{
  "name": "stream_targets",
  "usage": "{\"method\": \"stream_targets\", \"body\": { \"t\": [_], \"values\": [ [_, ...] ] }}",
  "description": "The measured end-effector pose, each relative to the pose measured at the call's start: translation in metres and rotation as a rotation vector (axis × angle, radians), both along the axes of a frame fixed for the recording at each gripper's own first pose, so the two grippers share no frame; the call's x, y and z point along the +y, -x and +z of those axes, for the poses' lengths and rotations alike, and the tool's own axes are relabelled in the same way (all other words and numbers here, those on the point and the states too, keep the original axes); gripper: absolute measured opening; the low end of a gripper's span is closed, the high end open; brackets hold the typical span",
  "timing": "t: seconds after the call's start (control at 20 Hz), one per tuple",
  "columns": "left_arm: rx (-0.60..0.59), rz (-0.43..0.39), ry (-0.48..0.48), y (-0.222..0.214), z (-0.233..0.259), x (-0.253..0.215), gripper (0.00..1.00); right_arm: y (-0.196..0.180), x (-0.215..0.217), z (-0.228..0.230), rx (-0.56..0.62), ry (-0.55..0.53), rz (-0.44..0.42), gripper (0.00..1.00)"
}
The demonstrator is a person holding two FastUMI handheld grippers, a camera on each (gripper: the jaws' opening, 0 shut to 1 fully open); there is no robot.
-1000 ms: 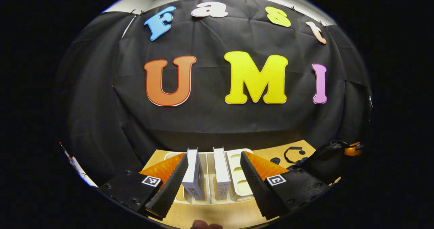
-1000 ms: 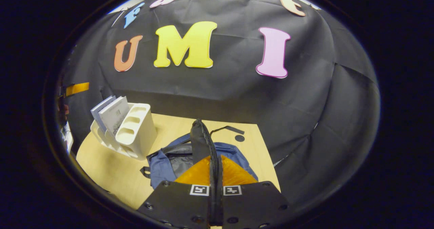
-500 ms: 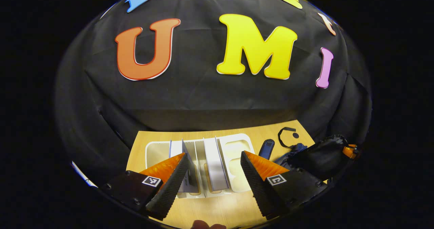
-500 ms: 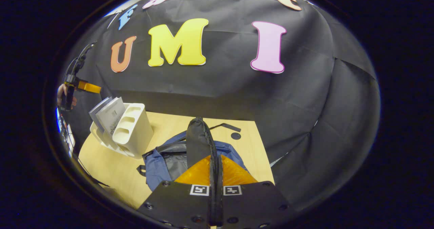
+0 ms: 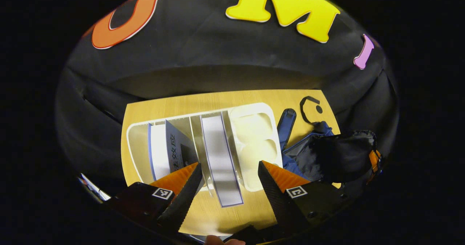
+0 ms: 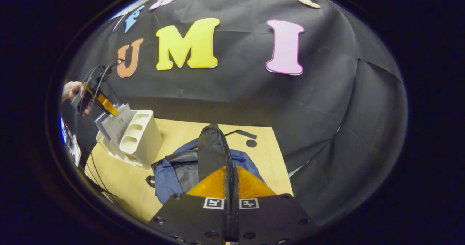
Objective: Open the schoolbag, grab two books from the bookshelf and put them into the schoolbag.
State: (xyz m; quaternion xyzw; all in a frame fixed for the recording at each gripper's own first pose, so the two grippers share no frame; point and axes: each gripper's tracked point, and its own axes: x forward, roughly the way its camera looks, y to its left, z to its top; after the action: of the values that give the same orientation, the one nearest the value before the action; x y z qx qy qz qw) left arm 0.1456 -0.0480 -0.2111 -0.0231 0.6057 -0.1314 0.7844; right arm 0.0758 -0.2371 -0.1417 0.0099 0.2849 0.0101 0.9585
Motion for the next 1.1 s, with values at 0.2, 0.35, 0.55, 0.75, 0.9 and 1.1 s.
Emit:
{"method": "stream_targets", "body": {
  "t": [0.2, 0.35, 0.55, 0.75, 0.9, 1.1],
  "values": [
    [0.169, 0.023, -0.025, 0.012, -0.031, 0.003, 0.98, 0.000, -0.001, -0.003, 0.005, -0.012, -0.007, 0.01],
    [0.231, 0.053, -0.043, 0.013, -0.043, 0.004, 0.95, 0.001, -0.004, -0.006, 0.009, -0.018, -0.012, 0.01],
    [0.266, 0.067, -0.060, 0.013, -0.051, 0.002, 0.84, 0.002, -0.005, -0.009, 0.014, -0.027, -0.017, 0.01],
    [0.281, 0.102, -0.071, 0.014, -0.059, 0.003, 0.65, 0.004, -0.004, -0.008, 0.010, -0.031, -0.015, 0.01],
    [0.297, 0.121, -0.090, 0.018, -0.060, 0.006, 0.52, 0.005, -0.003, -0.009, 0.006, -0.039, -0.013, 0.01],
    [0.320, 0.153, -0.133, 0.026, -0.049, 0.013, 0.47, 0.007, -0.002, -0.013, -0.002, -0.050, -0.015, 0.01]
  ]
}}
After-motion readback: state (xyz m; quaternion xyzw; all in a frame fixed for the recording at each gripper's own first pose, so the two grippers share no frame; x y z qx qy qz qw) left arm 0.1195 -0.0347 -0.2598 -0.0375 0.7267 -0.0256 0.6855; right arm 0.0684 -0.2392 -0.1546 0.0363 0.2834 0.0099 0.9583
